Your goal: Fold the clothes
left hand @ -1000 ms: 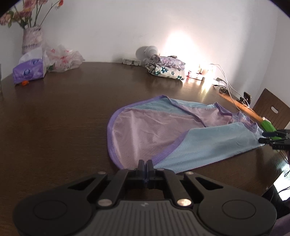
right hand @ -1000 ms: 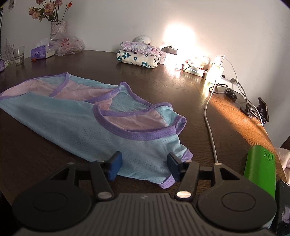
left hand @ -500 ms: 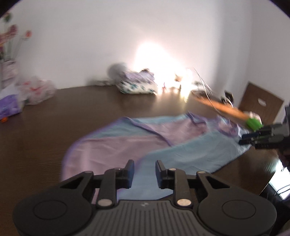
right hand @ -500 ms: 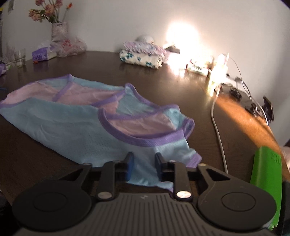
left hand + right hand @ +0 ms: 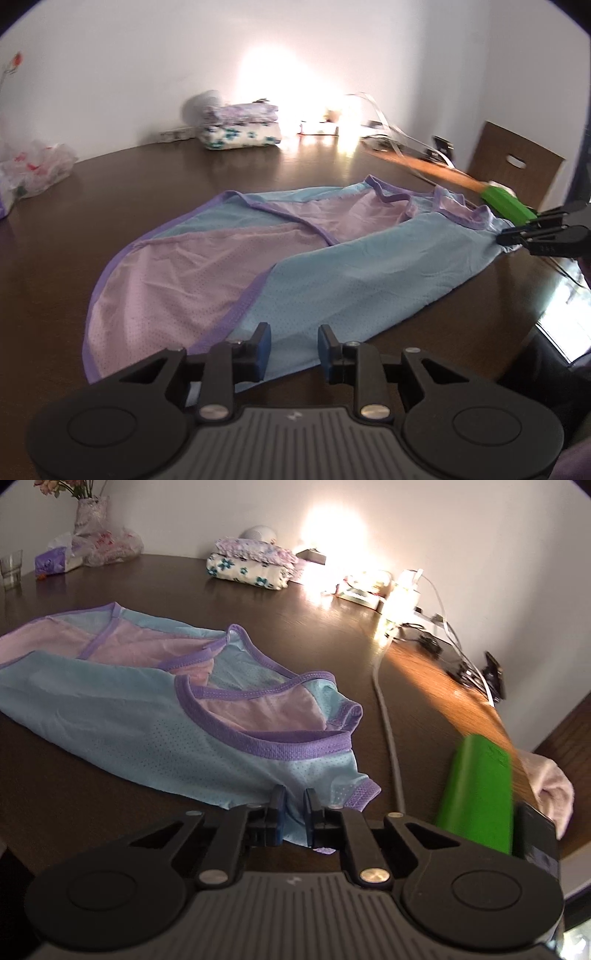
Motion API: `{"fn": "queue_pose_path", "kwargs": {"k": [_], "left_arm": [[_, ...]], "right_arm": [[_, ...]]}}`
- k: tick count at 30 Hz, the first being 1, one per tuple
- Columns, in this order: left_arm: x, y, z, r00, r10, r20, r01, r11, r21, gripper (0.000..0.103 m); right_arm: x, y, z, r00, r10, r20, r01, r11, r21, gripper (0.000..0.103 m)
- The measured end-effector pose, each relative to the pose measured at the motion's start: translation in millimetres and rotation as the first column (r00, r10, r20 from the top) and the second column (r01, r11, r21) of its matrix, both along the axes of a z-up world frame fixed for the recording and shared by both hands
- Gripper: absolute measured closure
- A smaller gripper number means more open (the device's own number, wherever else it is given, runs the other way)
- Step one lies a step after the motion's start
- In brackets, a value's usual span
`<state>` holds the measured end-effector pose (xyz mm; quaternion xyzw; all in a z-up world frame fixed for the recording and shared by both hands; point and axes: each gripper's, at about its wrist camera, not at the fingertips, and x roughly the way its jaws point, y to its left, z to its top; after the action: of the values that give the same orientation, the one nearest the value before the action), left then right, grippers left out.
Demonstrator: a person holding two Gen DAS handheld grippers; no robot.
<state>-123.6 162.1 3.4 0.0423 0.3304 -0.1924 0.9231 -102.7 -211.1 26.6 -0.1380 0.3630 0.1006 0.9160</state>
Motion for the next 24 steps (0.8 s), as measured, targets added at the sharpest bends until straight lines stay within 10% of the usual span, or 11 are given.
{"fn": "queue_pose_path", "kwargs": {"k": [11,15,24], "left_arm": [[-20.5,9.4,13.9,1.0,0.019,-0.002,-0.019,0.995,-0.101,0.074],[-14.4,24.0,55.4,0.994,0.024,0.11,-0.008,0.99,-0.141,0.044],[120.7,-8.0,90.1,0.993,-0.116,0.029,0.116,0.993,0.007,0.029]], "right_arm": [[-18.0,-19.7,14.5,0.999,0.021,-0.038,-0.02,0.999,0.03,0.088],[-8.7,-23.2,46.9,0.996,0.052,0.073,-0.059,0.994,0.094,0.059],[89.1,24.5,77.9,0.972,0.205,0.114,-0.224,0.955,0.195,0.048]]}}
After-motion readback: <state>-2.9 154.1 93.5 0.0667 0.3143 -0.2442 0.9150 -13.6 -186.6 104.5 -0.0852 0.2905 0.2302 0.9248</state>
